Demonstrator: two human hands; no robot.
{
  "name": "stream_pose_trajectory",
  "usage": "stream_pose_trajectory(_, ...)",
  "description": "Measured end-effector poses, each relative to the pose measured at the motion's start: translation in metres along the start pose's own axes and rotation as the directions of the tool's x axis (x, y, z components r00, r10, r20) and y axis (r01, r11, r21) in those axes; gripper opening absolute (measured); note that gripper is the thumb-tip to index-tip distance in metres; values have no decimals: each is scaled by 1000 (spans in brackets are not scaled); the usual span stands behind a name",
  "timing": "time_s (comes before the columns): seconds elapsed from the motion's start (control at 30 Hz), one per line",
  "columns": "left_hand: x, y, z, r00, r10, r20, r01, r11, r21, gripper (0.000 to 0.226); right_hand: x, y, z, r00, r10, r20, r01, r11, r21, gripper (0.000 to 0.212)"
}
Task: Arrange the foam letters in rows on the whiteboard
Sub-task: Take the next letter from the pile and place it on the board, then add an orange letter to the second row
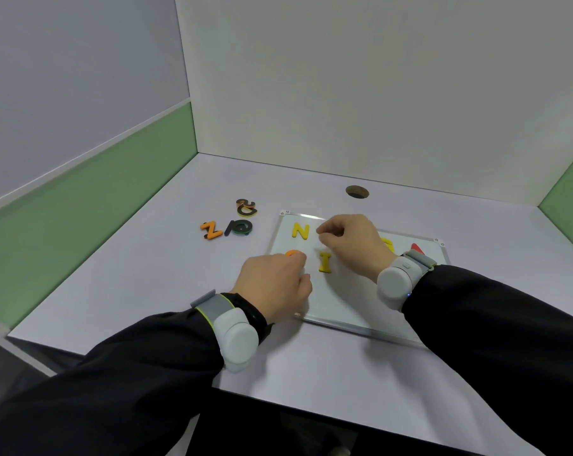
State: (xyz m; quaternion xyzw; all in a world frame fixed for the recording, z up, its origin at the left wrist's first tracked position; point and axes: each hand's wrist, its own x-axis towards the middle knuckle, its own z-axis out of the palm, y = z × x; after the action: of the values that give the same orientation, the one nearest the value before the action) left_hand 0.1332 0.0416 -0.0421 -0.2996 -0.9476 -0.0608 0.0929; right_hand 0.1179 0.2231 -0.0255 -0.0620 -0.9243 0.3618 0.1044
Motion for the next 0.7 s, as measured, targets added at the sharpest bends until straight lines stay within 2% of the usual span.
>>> stream_pose_trajectory(0.23,13,-58,-7,986,-165,-5,165,986,2,35,21,-33,34,997,-68,36,68,998,11,17)
stream_pose_trajectory(0.33,17,-90,-7,966,-259,5,259,965,-32,34,29,-50,52,992,-99,82,100,995,-8,18)
stream_pose_trajectory(0.5,25,-135,-3,919,-391,-55,386,919,-78,31,42,-74,83,982,-141,126,144,989,-14,22)
stream_pose_trajectory(0.7,32,-155,4,917,-395,-59,390,917,-79,45,53,-92,109,972,-157,176,167,985,-43,27)
